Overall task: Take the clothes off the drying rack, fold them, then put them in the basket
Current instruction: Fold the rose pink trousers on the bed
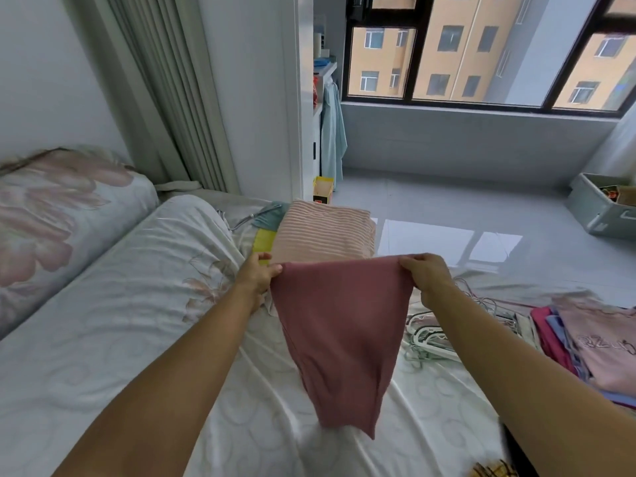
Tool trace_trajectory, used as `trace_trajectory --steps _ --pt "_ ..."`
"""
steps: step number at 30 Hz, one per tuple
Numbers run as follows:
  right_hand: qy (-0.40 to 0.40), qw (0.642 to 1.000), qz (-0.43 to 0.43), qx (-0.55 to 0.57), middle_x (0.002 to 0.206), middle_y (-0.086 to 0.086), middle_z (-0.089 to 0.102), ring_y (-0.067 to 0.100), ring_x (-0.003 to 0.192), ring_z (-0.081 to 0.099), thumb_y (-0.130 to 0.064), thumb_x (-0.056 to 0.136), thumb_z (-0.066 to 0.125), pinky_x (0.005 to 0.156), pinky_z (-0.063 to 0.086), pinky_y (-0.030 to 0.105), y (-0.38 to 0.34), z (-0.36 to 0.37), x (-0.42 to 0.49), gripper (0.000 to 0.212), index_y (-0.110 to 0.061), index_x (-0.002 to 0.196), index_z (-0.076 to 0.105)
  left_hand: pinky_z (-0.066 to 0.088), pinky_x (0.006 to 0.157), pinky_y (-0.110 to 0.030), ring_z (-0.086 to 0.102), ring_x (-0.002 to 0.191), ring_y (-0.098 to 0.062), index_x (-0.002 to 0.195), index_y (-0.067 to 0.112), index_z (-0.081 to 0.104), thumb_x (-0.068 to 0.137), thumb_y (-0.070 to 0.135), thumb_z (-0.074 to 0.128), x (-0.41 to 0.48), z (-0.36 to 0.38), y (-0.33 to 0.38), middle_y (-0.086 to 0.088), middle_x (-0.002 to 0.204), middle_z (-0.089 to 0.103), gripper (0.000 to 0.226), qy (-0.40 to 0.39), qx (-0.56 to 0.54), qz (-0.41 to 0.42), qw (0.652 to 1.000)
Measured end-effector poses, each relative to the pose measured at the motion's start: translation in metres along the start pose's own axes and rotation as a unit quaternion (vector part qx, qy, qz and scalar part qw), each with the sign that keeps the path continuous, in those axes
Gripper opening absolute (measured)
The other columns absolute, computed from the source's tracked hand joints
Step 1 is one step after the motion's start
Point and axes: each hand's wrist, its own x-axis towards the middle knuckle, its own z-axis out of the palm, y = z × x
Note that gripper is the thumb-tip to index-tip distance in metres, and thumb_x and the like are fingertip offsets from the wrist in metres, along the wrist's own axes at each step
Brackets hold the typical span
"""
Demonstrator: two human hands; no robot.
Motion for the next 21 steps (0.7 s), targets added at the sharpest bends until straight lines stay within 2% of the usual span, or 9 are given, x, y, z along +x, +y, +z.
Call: trace_trajectory --steps 2,4,6,8,10,12,16,18,21 --pt "0.003 1.0 -0.012 0.013 0.081 0.006 0.057 0.013 0.067 0.048 -0.005 0.089 0.059 0.055 0.038 0.021 -0.009 0.006 0.01 0.018 0.001 0.105 0.062 0.045 0.095 -0.043 0.053 0.115 -0.037 0.127 0.0 0.045 0.089 0.006 0.058 0.016 -0.006 0.006 -0.022 0.127 0.052 0.04 -0.001 0.032 0.037 0.999" --pt "0.01 0.999 -0.032 0.032 0.087 0.008 0.059 0.019 0.079 0.052 -0.005 0.088 0.06 0.066 0.046 0.026 -0.018 0.01 0.017 0.019 0.003 0.105 0.063 0.045 0.097 -0.041 0.054 0.112 -0.034 0.124 0.002 0.049 0.09 0.008 0.058 0.028 -0.011 0.015 -0.021 0.126 0.054 0.036 0.022 0.014 0.063 0.998" --pt "0.01 0.996 -0.063 0.06 0.086 0.006 0.06 0.02 0.087 0.053 -0.006 0.087 0.06 0.081 0.049 0.034 -0.03 0.013 0.017 0.011 -0.001 0.097 0.063 0.048 0.086 -0.033 0.055 0.1 -0.025 0.122 0.004 0.051 0.09 0.007 0.056 0.028 -0.015 0.029 -0.015 0.119 0.057 0.033 0.043 -0.06 0.09 0.993" --pt "-0.003 0.99 -0.096 0.099 0.086 0.003 0.061 0.02 0.089 0.055 -0.007 0.087 0.061 0.09 0.048 0.038 -0.042 0.012 0.014 0.003 -0.008 0.088 0.062 0.045 0.073 -0.023 0.053 0.091 -0.017 0.122 0.007 0.051 0.091 0.006 0.055 0.019 -0.023 0.046 -0.008 0.107 0.057 0.032 0.048 -0.127 0.127 0.983" --pt "-0.015 0.984 -0.122 0.132 0.088 0.003 0.061 0.019 0.089 0.055 -0.007 0.087 0.061 0.09 0.048 0.037 -0.051 0.008 0.005 0.006 -0.013 0.085 0.061 0.045 0.076 -0.022 0.052 0.088 -0.013 0.121 0.011 0.051 0.091 0.006 0.054 0.001 -0.033 0.059 -0.002 0.099 0.056 0.03 0.052 -0.155 0.16 0.973" --pt "-0.023 0.977 -0.141 0.157 0.09 0.002 0.062 0.017 0.088 0.056 -0.008 0.087 0.06 0.088 0.048 0.034 -0.051 0.002 -0.012 0.006 -0.014 0.087 0.061 0.046 0.08 -0.023 0.053 0.09 -0.011 0.118 0.015 0.051 0.092 0.006 0.053 -0.024 -0.041 0.059 -0.001 0.1 0.056 0.028 0.045 -0.171 0.187 0.966" --pt "-0.034 0.979 -0.135 0.147 0.086 0.003 0.063 0.014 0.079 0.056 -0.014 0.089 0.06 0.078 0.048 0.03 0.006 -0.014 -0.051 0.008 -0.013 0.081 0.061 0.051 0.074 -0.022 0.055 0.088 -0.011 0.116 0.017 0.05 0.093 0.003 0.049 -0.084 -0.041 0.008 -0.001 0.102 0.057 0.027 0.027 -0.205 0.146 0.967" --pt "-0.041 0.988 -0.076 0.127 0.076 0.005 0.059 0.016 0.072 0.053 -0.015 0.09 0.059 0.071 0.045 0.03 0.063 -0.022 -0.067 0.017 -0.011 0.073 0.057 0.052 0.07 -0.018 0.059 0.082 -0.009 0.111 0.016 0.052 0.091 -0.001 0.048 -0.116 -0.028 -0.045 0.001 0.095 0.062 0.026 0.012 -0.207 0.103 0.973" --pt "-0.05 0.996 0.05 0.059 0.074 0.01 0.055 0.024 0.077 0.05 -0.014 0.09 0.059 0.077 0.042 0.04 0.164 -0.034 -0.095 0.024 -0.009 0.067 0.055 0.05 0.065 -0.011 0.063 0.071 -0.002 0.101 0.019 0.054 0.083 0.0 0.06 -0.165 -0.004 -0.143 0.004 0.084 0.069 0.027 0.005 -0.175 0.008 0.984"
